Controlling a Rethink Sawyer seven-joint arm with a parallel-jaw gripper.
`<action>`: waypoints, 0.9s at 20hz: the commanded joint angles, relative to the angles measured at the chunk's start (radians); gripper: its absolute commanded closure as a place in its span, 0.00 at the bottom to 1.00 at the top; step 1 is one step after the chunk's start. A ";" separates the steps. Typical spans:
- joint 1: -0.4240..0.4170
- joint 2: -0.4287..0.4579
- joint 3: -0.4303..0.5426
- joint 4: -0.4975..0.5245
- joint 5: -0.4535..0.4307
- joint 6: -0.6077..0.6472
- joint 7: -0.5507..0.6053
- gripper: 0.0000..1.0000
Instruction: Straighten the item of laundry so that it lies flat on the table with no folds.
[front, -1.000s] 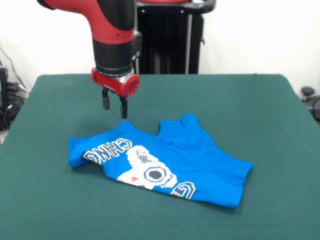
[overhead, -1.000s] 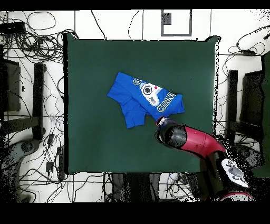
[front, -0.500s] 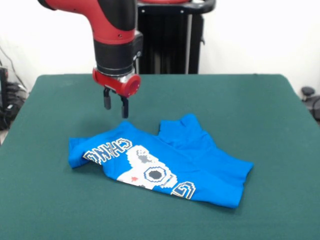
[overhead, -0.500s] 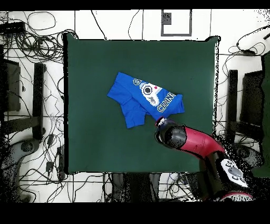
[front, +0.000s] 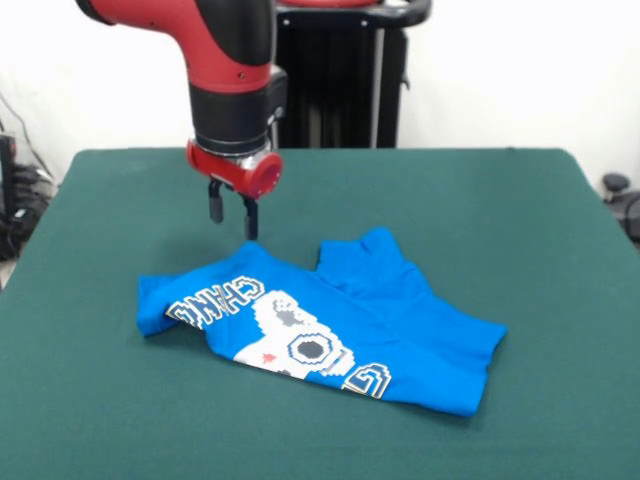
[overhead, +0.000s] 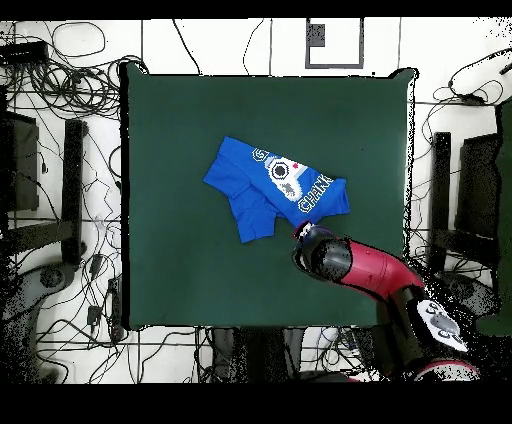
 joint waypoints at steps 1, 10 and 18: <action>0.030 0.092 0.112 0.043 0.046 -0.080 0.146 0.00; 0.034 0.103 0.107 0.035 0.049 -0.090 0.146 0.00; 0.035 0.107 0.106 0.034 0.045 -0.098 0.146 0.00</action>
